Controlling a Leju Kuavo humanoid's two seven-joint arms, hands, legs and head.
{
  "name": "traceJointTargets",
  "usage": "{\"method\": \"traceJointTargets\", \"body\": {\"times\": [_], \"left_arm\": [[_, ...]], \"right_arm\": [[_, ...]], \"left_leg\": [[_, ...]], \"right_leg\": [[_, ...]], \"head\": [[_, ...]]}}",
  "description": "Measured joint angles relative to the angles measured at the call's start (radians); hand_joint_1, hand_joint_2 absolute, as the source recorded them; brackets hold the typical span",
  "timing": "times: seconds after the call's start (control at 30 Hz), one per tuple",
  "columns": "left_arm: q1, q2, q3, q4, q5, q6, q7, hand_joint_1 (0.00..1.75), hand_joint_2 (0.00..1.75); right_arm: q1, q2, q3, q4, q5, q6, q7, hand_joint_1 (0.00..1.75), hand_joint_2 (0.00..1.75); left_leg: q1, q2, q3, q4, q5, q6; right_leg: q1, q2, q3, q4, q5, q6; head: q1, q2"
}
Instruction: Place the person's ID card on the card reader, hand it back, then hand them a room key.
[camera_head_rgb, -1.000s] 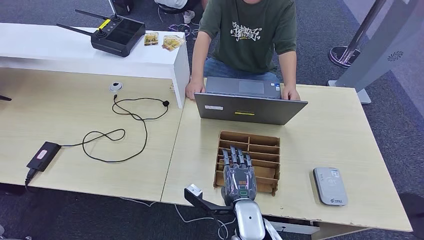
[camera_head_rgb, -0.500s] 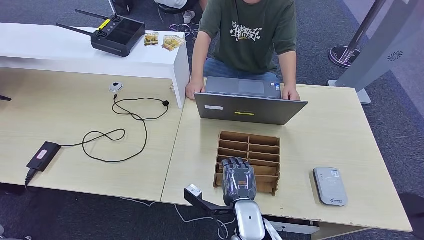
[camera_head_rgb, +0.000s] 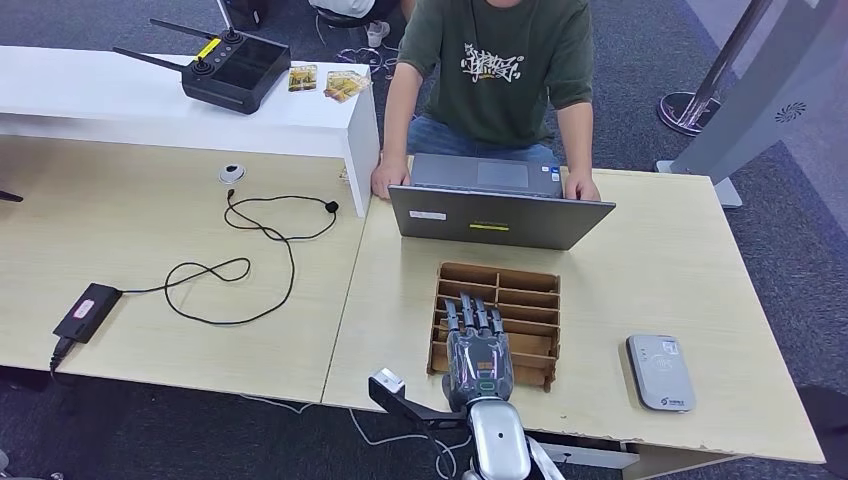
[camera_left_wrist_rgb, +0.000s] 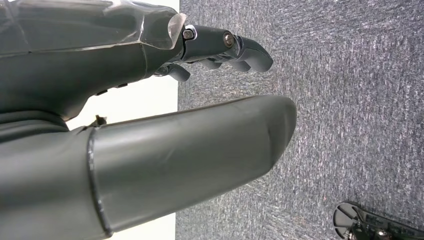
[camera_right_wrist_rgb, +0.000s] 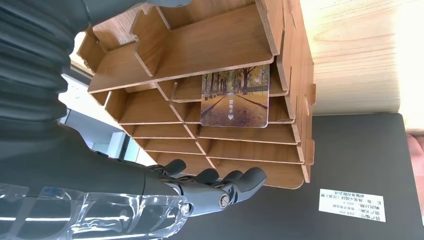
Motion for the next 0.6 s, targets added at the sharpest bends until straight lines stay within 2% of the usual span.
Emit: {"method": "traceJointTargets", "body": {"times": [0.2, 0.4, 0.6], "left_arm": [[0.000, 0.000, 0.000, 0.000, 0.000, 0.000, 0.002, 0.00, 0.00], [0.000, 0.001, 0.000, 0.000, 0.000, -0.001, 0.006, 0.00, 0.00], [0.000, 0.002, -0.001, 0.000, 0.004, -0.001, 0.007, 0.00, 0.00]], "right_arm": [[0.002, 0.000, 0.000, -0.006, 0.001, 0.010, 0.002, 0.00, 1.75], [0.009, -0.006, 0.005, -0.062, 0.002, 0.086, 0.046, 0.00, 1.75], [0.010, -0.023, 0.020, -0.113, 0.002, 0.116, 0.058, 0.00, 1.75]], "left_leg": [[0.000, 0.000, 0.000, 0.000, 0.000, 0.000], [0.000, 0.000, 0.000, 0.000, 0.000, 0.000], [0.000, 0.000, 0.000, 0.000, 0.000, 0.000]], "right_leg": [[0.000, 0.000, 0.000, 0.000, 0.000, 0.000], [0.000, 0.000, 0.000, 0.000, 0.000, 0.000], [0.000, 0.001, 0.000, 0.000, 0.000, 0.000]], "head": [[0.000, 0.000], [0.000, 0.000], [0.000, 0.000]]}}
